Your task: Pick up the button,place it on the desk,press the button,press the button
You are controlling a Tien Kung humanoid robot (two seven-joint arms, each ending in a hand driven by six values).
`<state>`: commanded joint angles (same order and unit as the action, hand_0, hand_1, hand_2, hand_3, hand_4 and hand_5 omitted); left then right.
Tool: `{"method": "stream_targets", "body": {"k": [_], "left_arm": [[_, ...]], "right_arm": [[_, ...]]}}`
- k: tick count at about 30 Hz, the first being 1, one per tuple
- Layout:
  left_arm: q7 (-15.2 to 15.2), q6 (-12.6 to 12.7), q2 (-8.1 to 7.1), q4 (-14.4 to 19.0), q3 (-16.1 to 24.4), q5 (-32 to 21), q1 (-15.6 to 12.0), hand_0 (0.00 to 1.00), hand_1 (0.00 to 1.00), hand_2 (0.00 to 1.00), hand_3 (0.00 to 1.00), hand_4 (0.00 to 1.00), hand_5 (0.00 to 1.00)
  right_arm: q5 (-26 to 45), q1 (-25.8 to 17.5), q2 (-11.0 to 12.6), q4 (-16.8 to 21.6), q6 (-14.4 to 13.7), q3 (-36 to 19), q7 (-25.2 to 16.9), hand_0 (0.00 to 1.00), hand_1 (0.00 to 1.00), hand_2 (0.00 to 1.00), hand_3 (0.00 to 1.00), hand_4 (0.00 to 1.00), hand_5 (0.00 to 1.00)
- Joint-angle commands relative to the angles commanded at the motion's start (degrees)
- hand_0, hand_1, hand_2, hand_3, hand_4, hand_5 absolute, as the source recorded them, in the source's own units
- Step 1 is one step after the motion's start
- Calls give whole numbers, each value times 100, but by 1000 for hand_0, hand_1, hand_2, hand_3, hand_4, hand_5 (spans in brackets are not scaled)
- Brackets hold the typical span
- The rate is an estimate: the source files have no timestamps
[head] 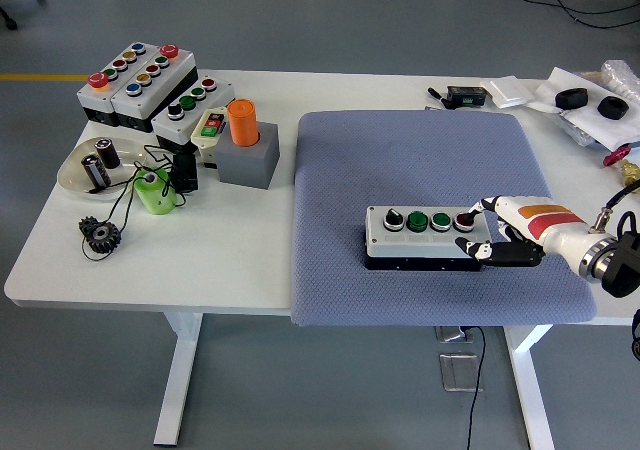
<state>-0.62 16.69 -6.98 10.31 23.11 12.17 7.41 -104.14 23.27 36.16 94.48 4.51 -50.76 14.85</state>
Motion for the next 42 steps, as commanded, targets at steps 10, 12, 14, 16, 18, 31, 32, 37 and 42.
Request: {"method": "stream_targets", "body": {"k": [10, 12, 14, 16, 18, 31, 32, 37, 42], "left_arm": [[-2, -7, 2, 0, -26, -28, -1, 649, 704, 698, 497, 322, 998], [2, -10, 1, 0, -43, -46, 1, 649, 704, 698, 497, 322, 998], [7, -12, 0, 0, -66, -70, 2, 649, 704, 699, 496, 323, 998], [4, -13, -2, 0, -53, -50, 4, 649, 704, 699, 496, 323, 998], [6, -13, -3, 0, -53, -52, 4, 649, 704, 699, 496, 323, 998], [-18, -2, 6, 0, 23, 67, -28, 649, 704, 699, 495, 322, 998], [-21, -1, 8, 0, 36, 81, -31, 649, 704, 699, 495, 322, 998], [-43, 1, 11, 0, 102, 187, -43, 649, 703, 700, 495, 322, 998], [-52, 5, 19, 0, 156, 270, -59, 649, 703, 700, 495, 322, 998]], "right_arm": [[-175, 170, -131, 51, -111, 218, 2, 109, 2, 53, 730, 689, 747], [-172, 195, -161, -1, -95, 292, 17, 109, 2, 53, 730, 689, 747], [-162, 204, -182, -53, -82, 337, 22, 113, 2, 53, 729, 682, 742], [-140, 209, -201, -119, -70, 390, 31, 113, 2, 53, 729, 682, 742], [-109, 209, -211, -194, -50, 460, 51, 113, 2, 53, 729, 682, 742], [-98, 141, -210, -171, -72, 402, 63, 114, 2, 53, 731, 672, 727], [-84, 119, -202, -139, -91, 352, 55, 114, 2, 53, 731, 672, 727], [399, -142, -120, 175, -442, -307, -174, 263, 16, 192, 791, 670, 726], [1489, -511, -138, 269, -774, -1110, -619, 263, 16, 192, 791, 670, 726]]}}
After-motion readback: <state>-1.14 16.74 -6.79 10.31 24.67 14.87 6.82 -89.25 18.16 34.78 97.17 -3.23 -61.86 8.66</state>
